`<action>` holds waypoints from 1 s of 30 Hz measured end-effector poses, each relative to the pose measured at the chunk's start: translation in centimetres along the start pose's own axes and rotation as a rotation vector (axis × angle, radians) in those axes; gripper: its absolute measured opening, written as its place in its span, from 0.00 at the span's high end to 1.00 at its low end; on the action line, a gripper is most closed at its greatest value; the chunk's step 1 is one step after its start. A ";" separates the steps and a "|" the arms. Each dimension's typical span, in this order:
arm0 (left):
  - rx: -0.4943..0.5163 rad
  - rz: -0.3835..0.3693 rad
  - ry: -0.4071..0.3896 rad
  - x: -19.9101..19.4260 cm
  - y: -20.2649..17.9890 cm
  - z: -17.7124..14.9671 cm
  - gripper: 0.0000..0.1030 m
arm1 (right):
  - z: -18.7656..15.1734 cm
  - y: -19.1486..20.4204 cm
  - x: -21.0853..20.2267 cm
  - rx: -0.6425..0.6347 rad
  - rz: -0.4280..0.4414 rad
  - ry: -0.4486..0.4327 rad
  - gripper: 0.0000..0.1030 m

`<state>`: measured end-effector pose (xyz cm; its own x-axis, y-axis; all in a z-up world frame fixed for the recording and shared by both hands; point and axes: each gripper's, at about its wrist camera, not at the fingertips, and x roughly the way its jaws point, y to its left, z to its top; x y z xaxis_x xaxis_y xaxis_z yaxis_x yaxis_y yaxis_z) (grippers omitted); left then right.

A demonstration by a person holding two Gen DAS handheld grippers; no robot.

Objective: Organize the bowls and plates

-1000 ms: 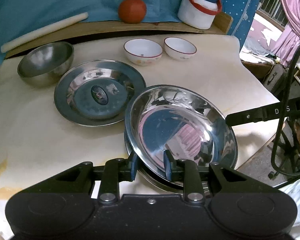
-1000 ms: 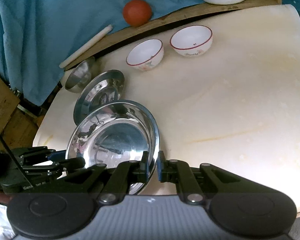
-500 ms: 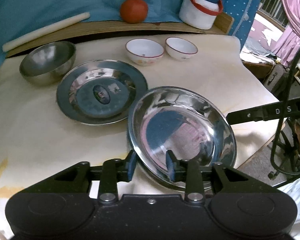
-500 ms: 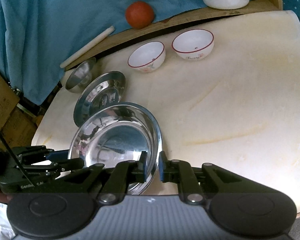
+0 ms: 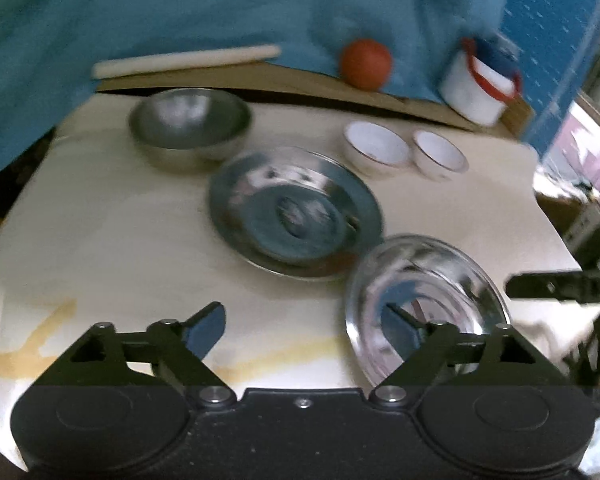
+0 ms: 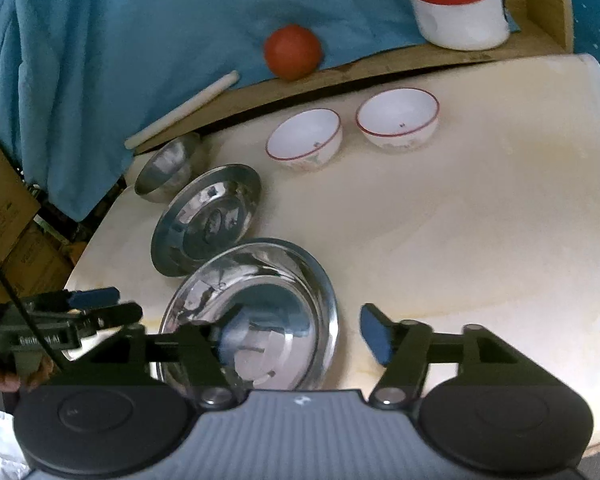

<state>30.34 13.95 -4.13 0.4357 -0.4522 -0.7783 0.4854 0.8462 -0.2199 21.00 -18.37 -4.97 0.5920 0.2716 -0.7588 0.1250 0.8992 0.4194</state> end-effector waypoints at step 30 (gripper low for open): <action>-0.204 0.117 0.002 6.1 5.8 5.7 0.01 | 7.0 6.4 11.3 -0.181 -0.110 0.040 0.00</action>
<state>40.14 14.47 -6.74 0.4784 -0.3474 -0.8065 0.2683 0.9323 -0.2424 34.05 -11.90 -7.40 0.5500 0.1790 -0.8158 0.0398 0.9700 0.2397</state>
